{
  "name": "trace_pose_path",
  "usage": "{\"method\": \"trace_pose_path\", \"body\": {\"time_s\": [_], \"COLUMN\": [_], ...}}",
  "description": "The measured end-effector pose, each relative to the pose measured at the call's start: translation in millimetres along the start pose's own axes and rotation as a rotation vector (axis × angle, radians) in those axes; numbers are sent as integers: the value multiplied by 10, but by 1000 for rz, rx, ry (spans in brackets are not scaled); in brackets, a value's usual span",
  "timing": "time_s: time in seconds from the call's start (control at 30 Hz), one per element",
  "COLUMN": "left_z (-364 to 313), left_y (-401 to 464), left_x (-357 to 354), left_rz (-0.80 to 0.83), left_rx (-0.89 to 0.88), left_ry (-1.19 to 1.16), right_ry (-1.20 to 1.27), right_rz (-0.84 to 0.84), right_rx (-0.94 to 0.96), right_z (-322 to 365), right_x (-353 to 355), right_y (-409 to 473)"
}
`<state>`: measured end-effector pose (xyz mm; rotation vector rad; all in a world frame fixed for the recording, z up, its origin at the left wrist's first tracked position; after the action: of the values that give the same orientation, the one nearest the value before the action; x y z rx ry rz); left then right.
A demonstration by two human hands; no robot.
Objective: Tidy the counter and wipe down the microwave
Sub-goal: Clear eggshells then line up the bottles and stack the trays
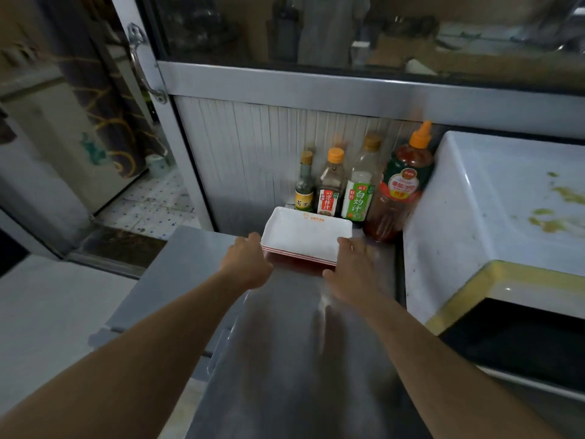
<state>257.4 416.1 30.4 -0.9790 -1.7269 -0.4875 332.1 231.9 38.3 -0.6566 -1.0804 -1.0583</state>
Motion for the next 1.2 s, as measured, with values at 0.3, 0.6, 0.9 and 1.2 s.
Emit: {"method": "trace_pose_path", "body": {"time_s": [0.3,0.6,0.9,1.2], "left_z": [-140,-420,-1197,-2394], "left_y": [-1332,-2470,-3153,-3756], "left_x": [187,118,-271,-1017], "left_rz": [73,171,259,355], "left_rx": [-155,-339,-490,-619], "left_ry": [59,99,70,120], "right_ry": [17,35,19,-40], "right_rz": [31,-40,-96,-94], "right_rx": [-47,-180,-381,-532], "right_z": [-10,-501,-1507,-2938], "right_x": [490,983,1401,1756], "right_y": [-1300,-2619,-3451,-3918]}}
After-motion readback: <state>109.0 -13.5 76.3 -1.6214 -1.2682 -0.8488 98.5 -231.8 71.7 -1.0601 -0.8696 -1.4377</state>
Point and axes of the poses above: each hand's wrist, its own y-axis towards the middle knuckle, its own x-axis out of the back of the hand, z = x × y, the point moved 7 cm from there along y, towards the middle knuckle, and after that the axes turned 5 degrees about -z, right-handed, at the moved point
